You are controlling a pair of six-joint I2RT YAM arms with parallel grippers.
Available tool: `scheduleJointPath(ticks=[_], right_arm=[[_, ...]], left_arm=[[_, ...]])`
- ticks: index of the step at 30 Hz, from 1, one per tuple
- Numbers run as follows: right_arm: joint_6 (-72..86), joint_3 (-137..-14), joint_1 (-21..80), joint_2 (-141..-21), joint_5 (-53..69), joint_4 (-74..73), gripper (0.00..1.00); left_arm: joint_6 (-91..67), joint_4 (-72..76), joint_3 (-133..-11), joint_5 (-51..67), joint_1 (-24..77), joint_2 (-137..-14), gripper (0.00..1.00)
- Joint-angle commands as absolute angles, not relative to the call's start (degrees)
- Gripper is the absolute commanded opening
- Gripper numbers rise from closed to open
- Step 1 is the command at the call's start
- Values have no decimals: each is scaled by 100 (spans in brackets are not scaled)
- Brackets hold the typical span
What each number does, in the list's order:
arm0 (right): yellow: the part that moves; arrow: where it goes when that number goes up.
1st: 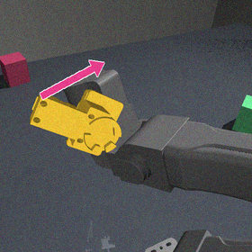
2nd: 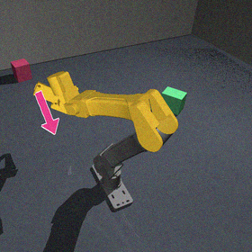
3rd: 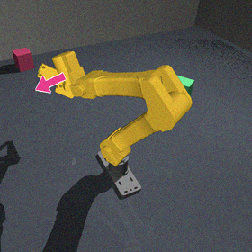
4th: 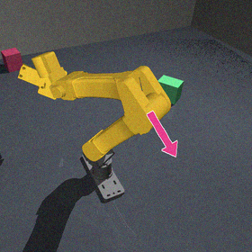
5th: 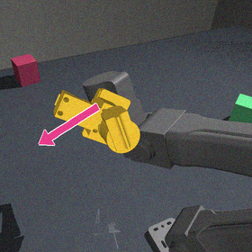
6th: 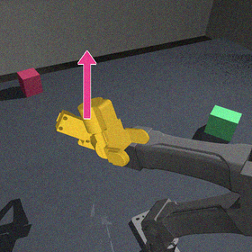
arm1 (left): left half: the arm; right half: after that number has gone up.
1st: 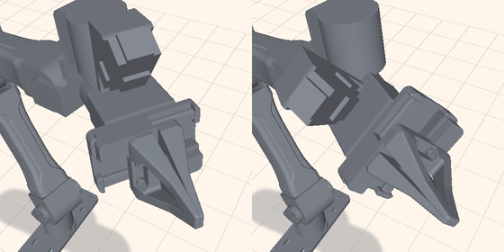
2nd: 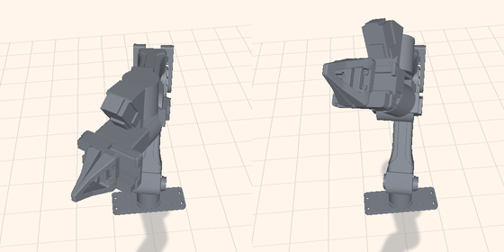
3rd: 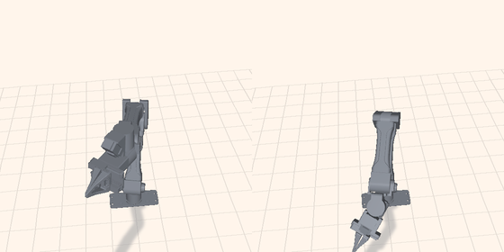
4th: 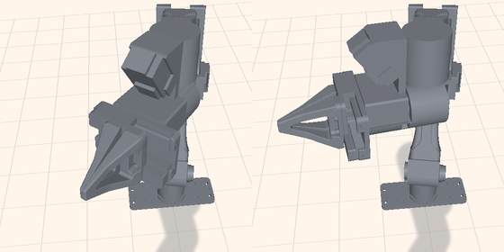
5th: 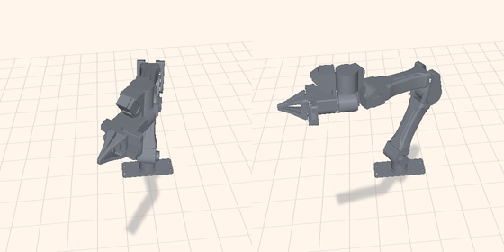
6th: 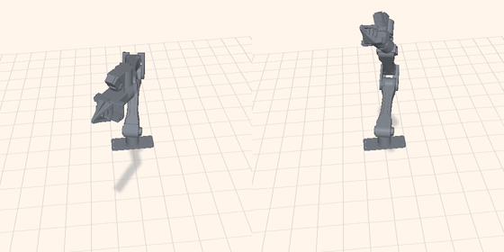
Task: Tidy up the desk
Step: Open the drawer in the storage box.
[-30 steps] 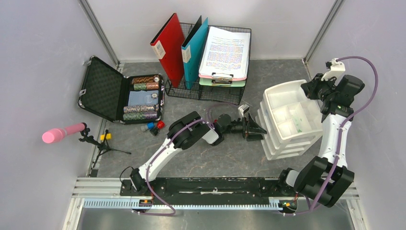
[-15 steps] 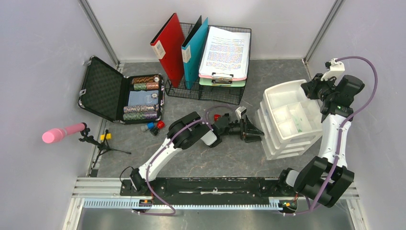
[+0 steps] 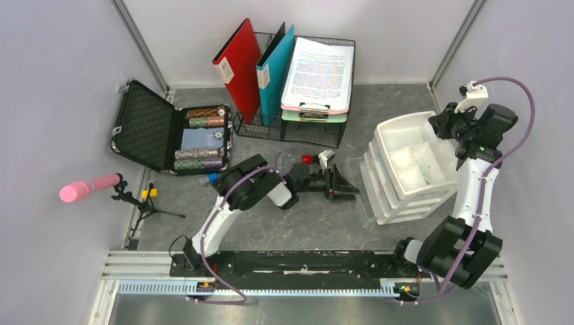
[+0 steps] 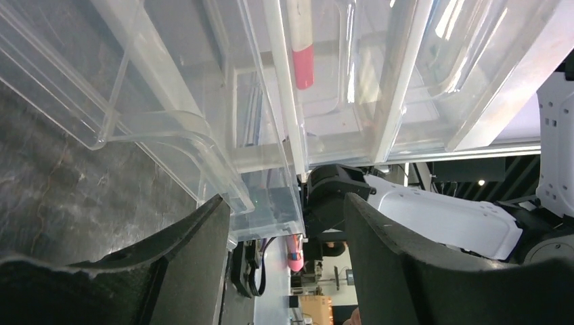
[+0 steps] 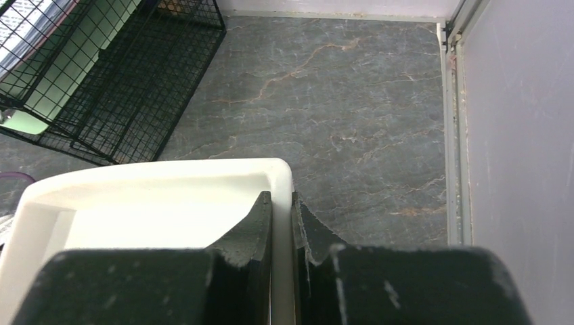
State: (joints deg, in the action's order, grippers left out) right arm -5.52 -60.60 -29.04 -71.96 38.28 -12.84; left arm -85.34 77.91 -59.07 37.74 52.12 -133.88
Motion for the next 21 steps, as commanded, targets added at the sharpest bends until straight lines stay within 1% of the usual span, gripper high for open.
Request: scheduleJointPath(ticks=[1, 16, 19, 21], right_arm=[[-1084, -5554, -2830, -7656, 3618, -2056, 0], [-1186, -5600, -2823, -7586, 3648, -2130, 0], [-1213, -5582, -2829, -7563, 3647, -2128, 0], [-1246, -5588, -2830, -7542, 3652, -2131, 0]], left_arm=[[-7957, 8351, -5716, 4247, 5092, -12669, 67], [-7078, 7581, -4834, 4486, 4884, -12279, 72], [-6539, 7191, -4651, 4582, 4739, -11917, 75], [-5968, 6618, -4559, 4601, 4591, -11555, 77]])
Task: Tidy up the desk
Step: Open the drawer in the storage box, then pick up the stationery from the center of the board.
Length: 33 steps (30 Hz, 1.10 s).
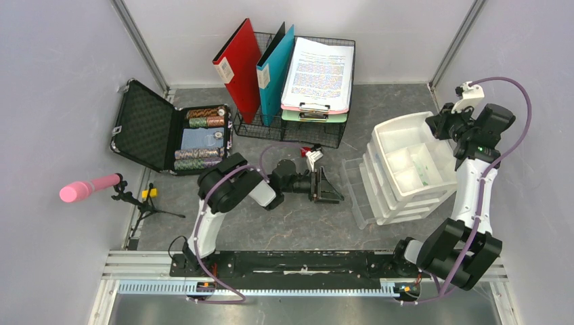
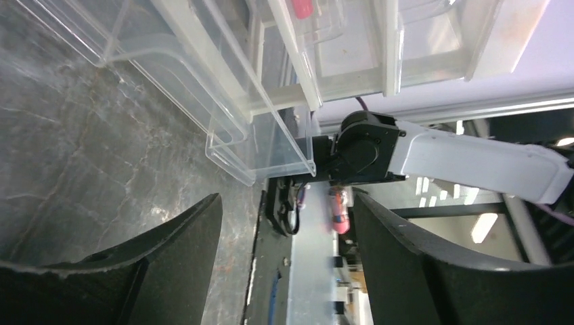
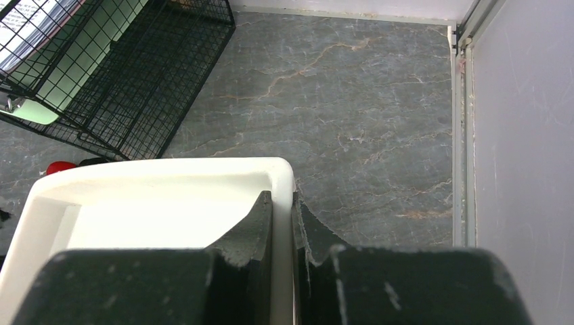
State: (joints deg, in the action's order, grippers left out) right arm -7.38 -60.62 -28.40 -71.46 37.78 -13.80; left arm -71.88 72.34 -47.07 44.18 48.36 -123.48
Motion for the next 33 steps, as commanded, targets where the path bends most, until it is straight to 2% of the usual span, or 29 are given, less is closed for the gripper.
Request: scheduleJointPath(ticks=[1, 4, 7, 10, 19, 23, 33], right_arm=[[-1263, -5589, -2826, -7524, 3652, -2136, 0], [-1322, -5595, -2823, -7459, 3690, -2123, 0], [-1336, -5598, -2824, -7404, 3778, -2092, 3], [-1280, -5565, -2821, -7355, 3934, -2025, 4], [-1123, -5449, -2812, -7390, 4328, -1942, 5], [-1125, -5398, -2812, -7435, 4440, -1938, 5], [-1107, -5288, -2813, -7610, 4606, -1917, 5]], left_arm=[[-5599, 6226, -4552, 4620, 4495, -11329, 79], [-4164, 4203, -4750, 4484, 4239, -10635, 85], [-2171, 1850, -5224, 3842, 4176, -9968, 89], [-867, 832, -5478, 2871, 4175, -9609, 92], [2108, -268, -6463, 1087, 4178, -10048, 93], [2690, -396, -6912, 619, 4184, -10373, 90], [3647, -273, -7487, 169, 4201, -11168, 90]])
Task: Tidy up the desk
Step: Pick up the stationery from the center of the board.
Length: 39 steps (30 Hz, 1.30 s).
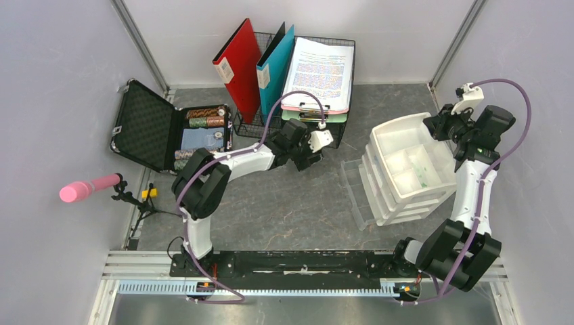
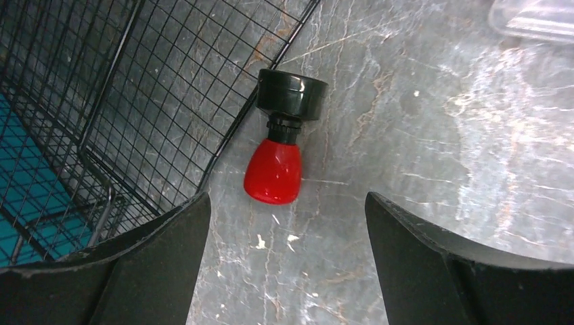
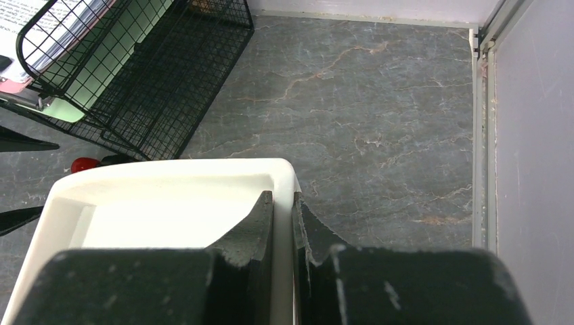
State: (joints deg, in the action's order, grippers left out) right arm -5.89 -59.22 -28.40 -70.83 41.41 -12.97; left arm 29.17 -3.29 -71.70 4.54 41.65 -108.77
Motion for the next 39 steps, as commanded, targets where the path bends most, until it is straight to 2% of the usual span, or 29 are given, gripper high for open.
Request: scheduleJointPath(ticks=[1, 9, 16, 22, 27, 31, 39], right_arm=[[-1115, -5283, -2812, -7612, 4605, -1916, 5], [-1133, -5261, -2815, -7667, 4652, -1921, 4], [-1142, -5213, -2814, -7627, 4698, -1915, 4], [-1042, -5106, -2815, -7531, 4966, -1844, 5], [-1037, -5105, -2803, -7342, 5115, -1815, 10], [-1305, -5080, -2804, -7137, 5001, -1895, 21], [-1494, -4988, -2778, -7001, 5133, -1894, 65]], left_arm=[[3687, -265, -7532, 152, 4201, -11235, 90], [3738, -458, -7867, 143, 4195, -11684, 81], [3680, -461, -7856, 157, 4197, -11696, 60], [3528, -415, -7761, 224, 4201, -11614, 35], [3413, -549, -7389, 373, 4201, -11196, 27], [3202, -807, -6875, 615, 4210, -10519, 21], [3411, -1360, -5665, 946, 4463, -8834, 18]])
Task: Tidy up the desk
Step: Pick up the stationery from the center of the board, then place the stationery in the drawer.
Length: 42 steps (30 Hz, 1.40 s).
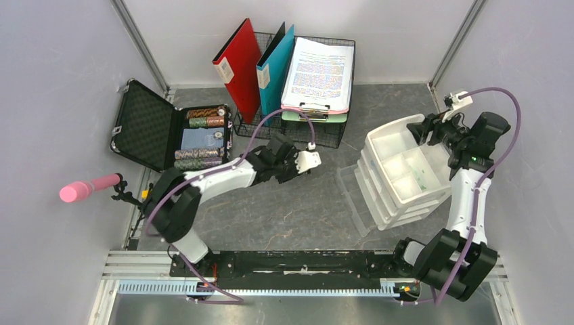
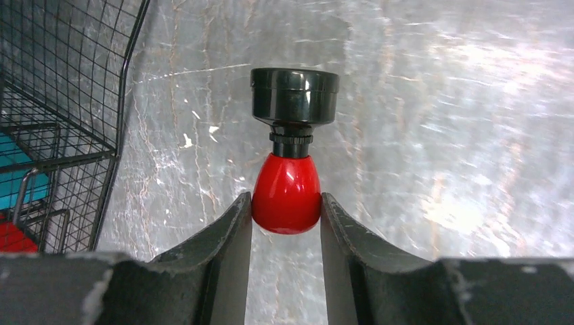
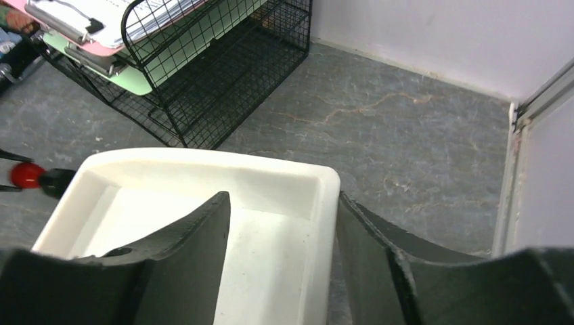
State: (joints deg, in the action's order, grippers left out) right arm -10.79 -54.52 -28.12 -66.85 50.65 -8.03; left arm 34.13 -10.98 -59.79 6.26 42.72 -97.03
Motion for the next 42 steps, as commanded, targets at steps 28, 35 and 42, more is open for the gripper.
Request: scheduleJointPath(ticks=[28, 35, 42], right_arm=[[-1169, -4981, -2760, -6367, 5143, -1542, 98], [-1274, -4887, -2760, -6435, 5080, -1597, 98], [-1320, -4804, -2760, -6456, 5071, -1604, 98]], left_arm=[[6119, -2962, -9324, 575, 6523, -10891, 17], [6646, -3051, -9691, 203, 6739, -11529, 37], [6250, -2597, -9268, -332, 6726, -11116, 78]])
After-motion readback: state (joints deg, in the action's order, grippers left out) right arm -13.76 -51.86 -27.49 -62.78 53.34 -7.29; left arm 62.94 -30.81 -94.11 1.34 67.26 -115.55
